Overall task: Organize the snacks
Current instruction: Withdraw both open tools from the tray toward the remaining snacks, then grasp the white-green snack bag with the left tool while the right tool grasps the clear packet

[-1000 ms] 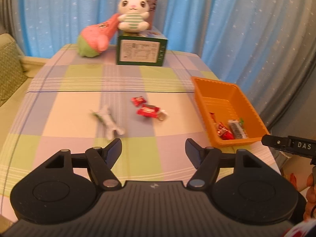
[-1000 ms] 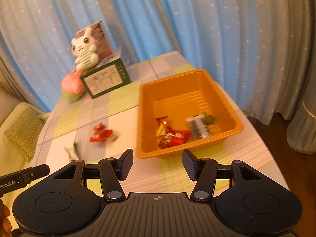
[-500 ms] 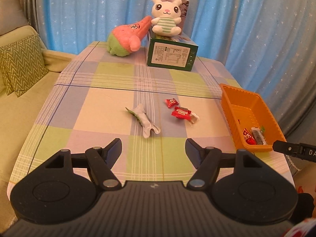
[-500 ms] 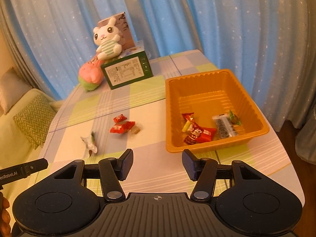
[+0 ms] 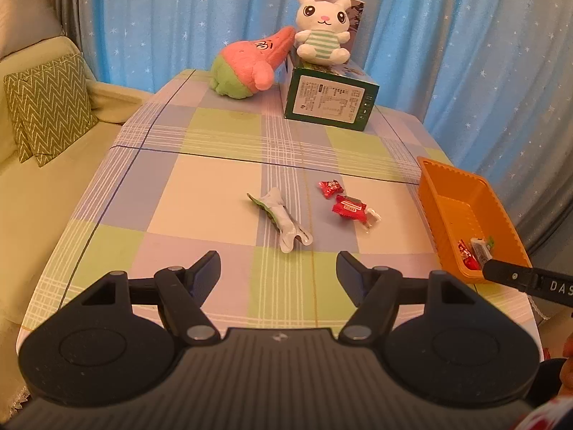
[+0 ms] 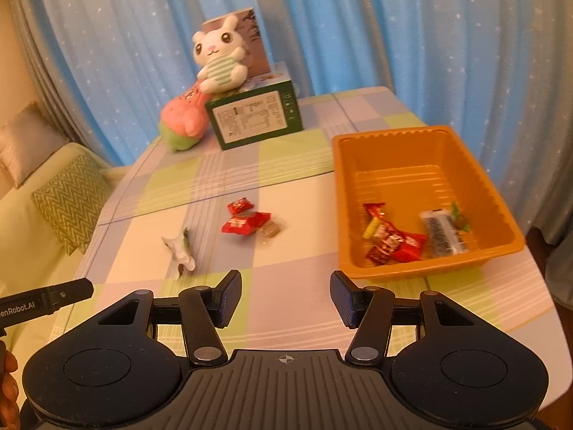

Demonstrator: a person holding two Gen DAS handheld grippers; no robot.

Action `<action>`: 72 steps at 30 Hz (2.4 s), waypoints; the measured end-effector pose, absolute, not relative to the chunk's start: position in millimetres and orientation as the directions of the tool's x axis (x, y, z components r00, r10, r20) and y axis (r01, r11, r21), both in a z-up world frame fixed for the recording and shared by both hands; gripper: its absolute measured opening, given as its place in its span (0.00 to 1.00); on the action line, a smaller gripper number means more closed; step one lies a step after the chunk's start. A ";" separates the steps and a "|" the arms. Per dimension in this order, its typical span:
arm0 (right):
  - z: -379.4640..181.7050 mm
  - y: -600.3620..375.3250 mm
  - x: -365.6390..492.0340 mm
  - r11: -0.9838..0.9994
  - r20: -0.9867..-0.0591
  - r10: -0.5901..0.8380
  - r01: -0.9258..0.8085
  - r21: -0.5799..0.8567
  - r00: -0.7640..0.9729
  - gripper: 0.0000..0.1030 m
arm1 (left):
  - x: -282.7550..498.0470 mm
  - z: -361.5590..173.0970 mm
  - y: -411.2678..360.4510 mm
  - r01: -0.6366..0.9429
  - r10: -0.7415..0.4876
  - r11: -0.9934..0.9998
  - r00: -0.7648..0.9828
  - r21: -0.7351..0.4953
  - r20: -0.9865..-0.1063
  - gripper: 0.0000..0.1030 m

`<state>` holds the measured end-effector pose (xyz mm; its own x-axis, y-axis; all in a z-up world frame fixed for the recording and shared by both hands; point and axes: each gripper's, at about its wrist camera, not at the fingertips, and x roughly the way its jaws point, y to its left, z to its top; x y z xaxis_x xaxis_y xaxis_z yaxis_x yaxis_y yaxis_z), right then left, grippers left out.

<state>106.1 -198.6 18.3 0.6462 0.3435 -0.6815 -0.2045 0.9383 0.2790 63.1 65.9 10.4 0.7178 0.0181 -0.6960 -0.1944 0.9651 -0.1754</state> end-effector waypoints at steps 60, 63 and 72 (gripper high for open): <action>-107.7 -103.9 258.0 0.940 -0.669 0.321 -0.315 0.135 0.671 0.43 | 221.5 -102.6 96.7 -0.133 -0.071 0.967 0.677 -0.216 -0.732 0.57; -109.6 -102.9 256.6 0.943 -0.682 0.278 -0.327 0.060 0.676 0.43 | 219.9 -102.6 97.6 -0.127 -0.080 0.967 0.677 -0.223 -0.732 0.57; -129.5 -90.7 273.5 0.897 -0.675 0.297 -0.440 -0.045 0.675 0.43 | 219.6 -105.2 95.5 -0.109 -0.100 0.967 0.672 -0.232 -0.734 0.57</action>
